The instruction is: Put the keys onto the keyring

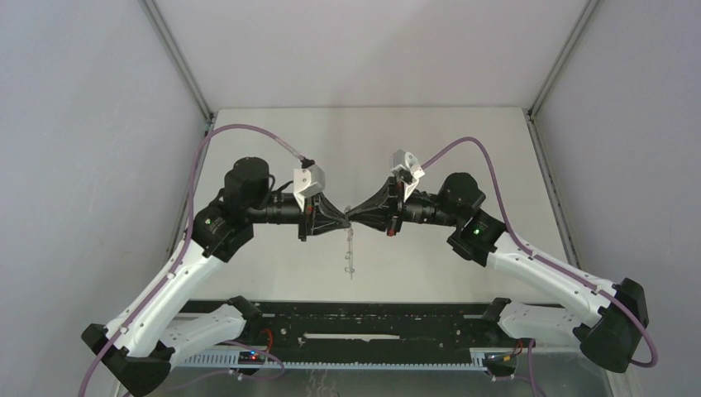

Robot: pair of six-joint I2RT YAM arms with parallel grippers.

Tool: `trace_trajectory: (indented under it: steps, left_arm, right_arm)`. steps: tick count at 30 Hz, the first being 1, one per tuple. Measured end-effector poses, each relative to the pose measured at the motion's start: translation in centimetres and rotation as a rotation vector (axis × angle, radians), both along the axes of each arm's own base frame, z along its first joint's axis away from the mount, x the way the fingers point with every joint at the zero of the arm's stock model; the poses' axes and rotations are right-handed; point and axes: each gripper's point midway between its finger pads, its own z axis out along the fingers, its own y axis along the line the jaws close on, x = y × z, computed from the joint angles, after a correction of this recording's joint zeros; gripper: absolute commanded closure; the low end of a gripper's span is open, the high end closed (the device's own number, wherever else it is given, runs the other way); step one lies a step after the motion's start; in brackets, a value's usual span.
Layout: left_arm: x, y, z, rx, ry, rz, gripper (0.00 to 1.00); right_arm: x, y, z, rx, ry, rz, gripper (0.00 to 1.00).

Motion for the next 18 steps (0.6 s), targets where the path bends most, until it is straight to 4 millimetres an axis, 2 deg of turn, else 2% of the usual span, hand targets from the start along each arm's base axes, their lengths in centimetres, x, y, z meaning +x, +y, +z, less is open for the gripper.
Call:
trace_trajectory:
  steps: [2,4,6,9,13,18]
  left_arm:
    - [-0.1,0.0,0.0,0.0,0.003,-0.005,0.86]
    - [-0.2,0.1,0.0,0.001,0.006,-0.007,0.77]
    - [-0.3,0.0,0.0,0.0,0.006,-0.01,0.73]
    - [-0.3,0.0,0.0,-0.003,0.014,-0.009,0.82]
    - [-0.4,-0.1,0.3,-0.014,0.026,-0.009,0.99]
    - [-0.7,0.0,0.6,-0.024,0.027,-0.012,1.0]
  right_arm:
    - [0.1,0.0,0.1,0.003,0.0,-0.003,1.0]
    - [0.0,0.0,0.1,0.004,0.001,-0.002,1.0]
    - [0.0,0.0,0.1,0.004,0.007,0.002,1.0]
    - [-0.2,0.0,0.3,0.012,0.006,0.01,1.0]
    - [-0.2,0.0,0.7,0.024,0.003,0.011,1.0]
    - [-0.6,0.0,1.1,0.038,-0.003,0.029,1.0]
